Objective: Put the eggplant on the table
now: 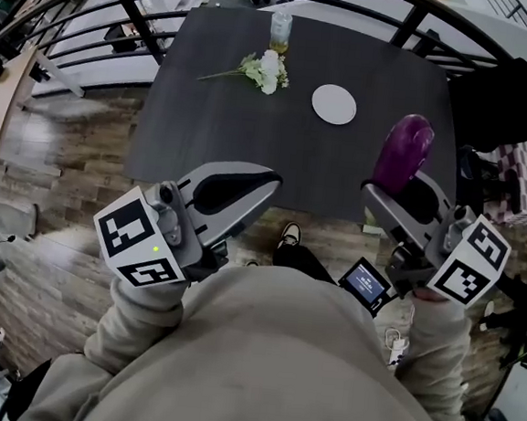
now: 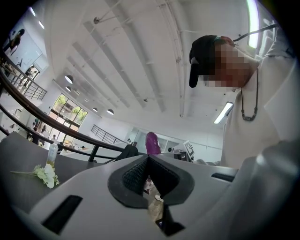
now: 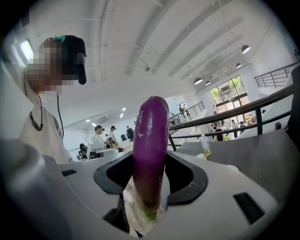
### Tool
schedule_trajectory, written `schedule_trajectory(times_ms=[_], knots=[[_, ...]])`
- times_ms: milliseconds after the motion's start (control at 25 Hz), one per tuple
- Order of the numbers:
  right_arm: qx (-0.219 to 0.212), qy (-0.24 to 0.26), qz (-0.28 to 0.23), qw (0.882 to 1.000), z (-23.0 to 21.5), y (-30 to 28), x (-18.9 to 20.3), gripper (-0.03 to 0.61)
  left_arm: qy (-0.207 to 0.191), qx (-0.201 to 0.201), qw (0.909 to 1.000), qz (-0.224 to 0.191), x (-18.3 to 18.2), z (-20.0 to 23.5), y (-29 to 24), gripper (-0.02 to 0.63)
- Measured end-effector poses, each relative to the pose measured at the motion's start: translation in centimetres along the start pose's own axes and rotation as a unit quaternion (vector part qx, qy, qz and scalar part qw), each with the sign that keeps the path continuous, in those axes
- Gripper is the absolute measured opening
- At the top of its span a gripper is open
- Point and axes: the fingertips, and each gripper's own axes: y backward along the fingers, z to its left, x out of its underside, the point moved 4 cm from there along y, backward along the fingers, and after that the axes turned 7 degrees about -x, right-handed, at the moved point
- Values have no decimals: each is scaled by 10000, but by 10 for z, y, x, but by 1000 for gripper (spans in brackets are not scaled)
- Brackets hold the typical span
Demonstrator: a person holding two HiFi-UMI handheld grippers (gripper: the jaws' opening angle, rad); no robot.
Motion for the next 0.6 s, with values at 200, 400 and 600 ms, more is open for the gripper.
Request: schedule_trajectory(times_ms=[200,400,600], knots=[[56,-44,-100,9999,-35,6,-13,212,16,175,9998,50,-1,15,-34,5],[120,-188,-161,9996,-85,0,-26,212,29,142,9997,207,-9,57,-76,5],[119,-331,-181,9992,-125,1,-45,212,-9,117,9995,301,-25,81,-115,5]])
